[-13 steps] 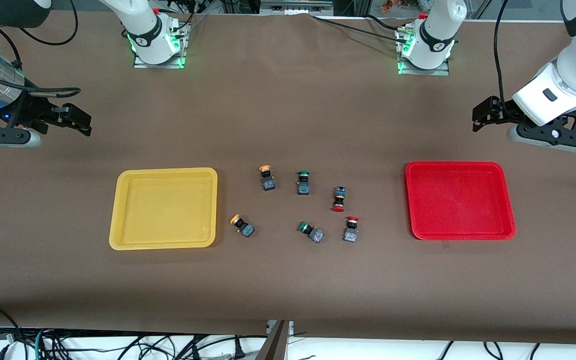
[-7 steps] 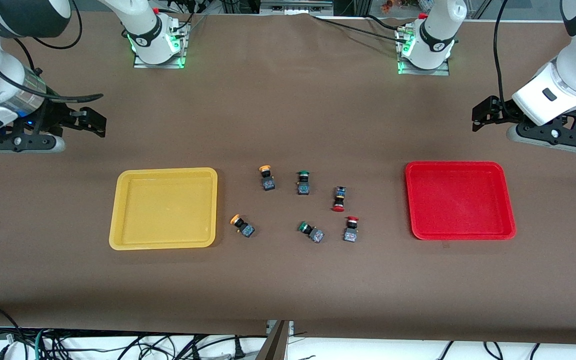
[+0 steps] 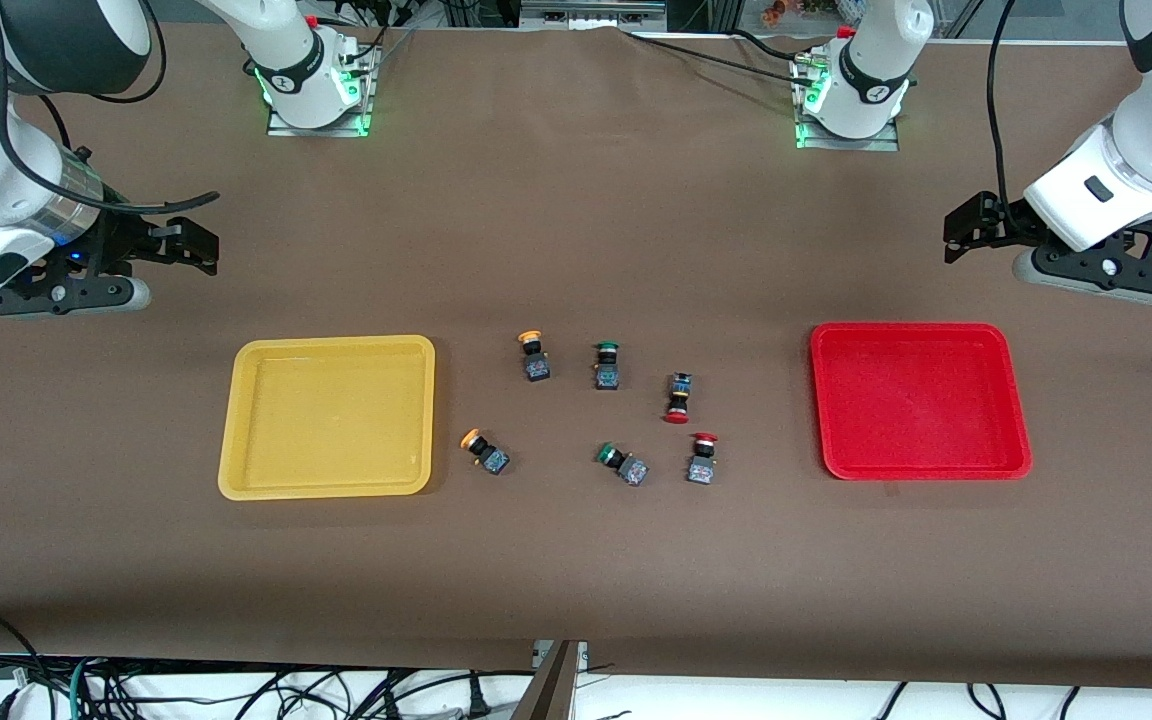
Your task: Place red and yellow buttons in trays
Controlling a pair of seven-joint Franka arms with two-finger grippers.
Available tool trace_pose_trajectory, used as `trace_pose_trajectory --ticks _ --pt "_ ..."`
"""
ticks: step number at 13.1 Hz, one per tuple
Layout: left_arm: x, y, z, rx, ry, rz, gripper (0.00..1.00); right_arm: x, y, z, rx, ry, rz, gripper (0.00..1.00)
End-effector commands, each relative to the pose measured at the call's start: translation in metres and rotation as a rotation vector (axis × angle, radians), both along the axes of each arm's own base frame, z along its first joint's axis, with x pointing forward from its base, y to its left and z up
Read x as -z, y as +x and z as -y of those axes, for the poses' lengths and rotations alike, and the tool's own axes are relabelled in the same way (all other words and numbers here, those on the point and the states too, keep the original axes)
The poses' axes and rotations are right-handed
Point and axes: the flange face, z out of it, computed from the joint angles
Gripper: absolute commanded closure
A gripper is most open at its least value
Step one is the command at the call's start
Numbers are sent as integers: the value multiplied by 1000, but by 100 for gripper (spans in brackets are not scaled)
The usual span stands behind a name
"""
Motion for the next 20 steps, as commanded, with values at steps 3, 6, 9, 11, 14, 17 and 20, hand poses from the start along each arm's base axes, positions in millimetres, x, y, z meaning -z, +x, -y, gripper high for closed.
trace_pose_trajectory --ticks 3,6,9,11,14,17,20 --pt "-7 -3 0 13 13 8 0 51 17 -87 -160 73 4 0" --pt "-8 -3 1 11 11 10 0 137 37 -162 -227 121 27 0" --pt "-7 -2 -1 6 12 9 0 214 61 -241 -295 141 137 0" --pt "-7 -2 -3 3 12 9 0 251 75 -256 -285 151 191 0" --pt "-6 -2 -5 15 13 6 0 302 89 -274 -318 163 274 0" --pt "-7 -2 -5 16 13 7 0 340 104 -285 -337 160 308 0" --pt "-6 -3 -3 16 13 4 0 369 102 -283 -368 136 325 0"
